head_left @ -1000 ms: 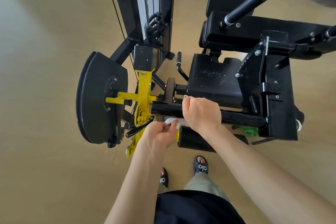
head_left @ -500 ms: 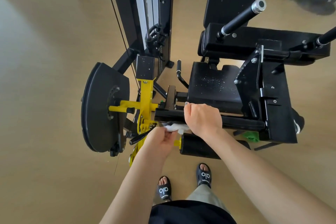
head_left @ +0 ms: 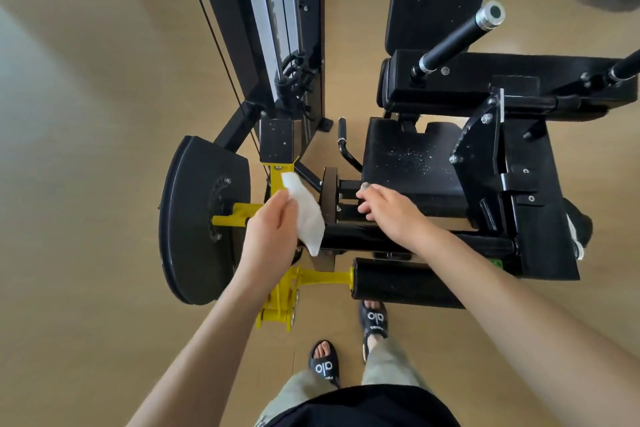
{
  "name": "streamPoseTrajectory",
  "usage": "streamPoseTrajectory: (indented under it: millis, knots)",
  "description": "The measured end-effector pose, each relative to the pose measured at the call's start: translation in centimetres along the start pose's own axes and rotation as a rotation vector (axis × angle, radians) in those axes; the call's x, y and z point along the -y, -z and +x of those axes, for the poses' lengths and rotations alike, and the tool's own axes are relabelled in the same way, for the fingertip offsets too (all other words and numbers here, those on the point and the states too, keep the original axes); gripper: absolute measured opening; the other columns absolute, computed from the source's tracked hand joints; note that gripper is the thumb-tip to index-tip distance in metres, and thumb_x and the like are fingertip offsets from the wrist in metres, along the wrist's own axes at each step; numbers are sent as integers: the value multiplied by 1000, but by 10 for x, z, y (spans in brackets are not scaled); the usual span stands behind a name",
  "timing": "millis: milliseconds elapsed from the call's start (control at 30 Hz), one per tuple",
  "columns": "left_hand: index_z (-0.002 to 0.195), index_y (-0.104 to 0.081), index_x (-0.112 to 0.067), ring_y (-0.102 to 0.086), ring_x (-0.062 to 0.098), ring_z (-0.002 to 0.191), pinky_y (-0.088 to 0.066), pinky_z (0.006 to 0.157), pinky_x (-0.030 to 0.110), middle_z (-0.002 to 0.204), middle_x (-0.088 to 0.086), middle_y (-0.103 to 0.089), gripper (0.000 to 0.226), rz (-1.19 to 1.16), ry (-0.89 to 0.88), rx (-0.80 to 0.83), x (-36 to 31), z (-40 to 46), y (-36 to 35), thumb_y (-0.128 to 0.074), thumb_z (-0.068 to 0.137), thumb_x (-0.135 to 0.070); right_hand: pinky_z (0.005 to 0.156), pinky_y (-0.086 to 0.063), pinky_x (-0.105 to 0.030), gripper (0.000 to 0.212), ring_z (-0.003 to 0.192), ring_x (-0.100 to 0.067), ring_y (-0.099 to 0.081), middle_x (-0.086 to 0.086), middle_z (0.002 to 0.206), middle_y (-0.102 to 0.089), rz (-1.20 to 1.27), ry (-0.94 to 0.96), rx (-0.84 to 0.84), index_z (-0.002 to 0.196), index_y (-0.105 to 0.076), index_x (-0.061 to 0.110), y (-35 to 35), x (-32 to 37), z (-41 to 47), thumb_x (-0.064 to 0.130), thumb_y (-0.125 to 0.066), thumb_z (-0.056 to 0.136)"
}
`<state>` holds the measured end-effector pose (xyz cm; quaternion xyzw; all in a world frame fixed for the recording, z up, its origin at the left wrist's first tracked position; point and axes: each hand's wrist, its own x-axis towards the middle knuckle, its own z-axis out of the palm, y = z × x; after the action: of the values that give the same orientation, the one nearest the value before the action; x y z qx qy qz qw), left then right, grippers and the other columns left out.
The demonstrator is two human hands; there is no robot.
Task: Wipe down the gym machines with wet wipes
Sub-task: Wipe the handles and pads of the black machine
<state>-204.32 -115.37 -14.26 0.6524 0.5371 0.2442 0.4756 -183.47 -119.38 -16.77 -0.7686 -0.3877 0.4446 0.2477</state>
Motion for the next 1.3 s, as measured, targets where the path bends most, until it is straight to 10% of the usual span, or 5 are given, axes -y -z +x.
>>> streamPoseTrajectory:
  millis: [133, 467, 700, 1033, 1300]
  knots:
    - [113, -60, -23, -63, 7, 76, -53, 65, 24, 92, -2, -64, 23, 572, -259, 436, -16, 48, -15, -39, 108, -27, 102, -46, -38, 49, 107, -20, -65, -7, 117, -71, 165, -78, 50, 130, -61, 17, 22, 6, 25, 46, -27, 110]
    - [125, -53, -20, -49, 21, 89, -39, 78, 34, 105, 7, -58, 41, 1083, -53, 974, -40, 75, -47, -22, 108, -41, 103, -39, -24, 50, 129, -13, -54, 1, 135, -64, 30, -13, 466, 140, -61, 17, 37, 5, 66, 41, -27, 112]
    - [155, -35, -16, -27, 28, 150, -15, 121, 44, 159, 4, -38, 66, 672, 703, 1006, -16, 117, -79, -19, 104, -55, 114, -34, -36, 54, 129, -19, -53, -4, 135, -63, -115, 9, 639, 129, -69, 14, 20, -10, 92, 42, -26, 112]
    - [137, -53, -11, -52, 29, 122, -37, 104, 40, 150, 18, -46, 41, 689, 577, 1028, 21, 136, -94, -47, 101, -29, 105, -38, -36, 47, 126, -28, -54, -9, 128, -61, -216, 62, 684, 117, -64, 16, -16, -42, 112, 44, -26, 111]
    - [127, -61, -2, -51, 28, 123, -41, 102, 34, 134, 16, -56, 32, 555, 379, 849, 59, 141, -79, -52, 99, -15, 128, -16, -39, 66, 153, -10, -24, 10, 167, -27, -48, 35, 743, 160, -24, 39, -38, -59, 121, 67, -23, 100]
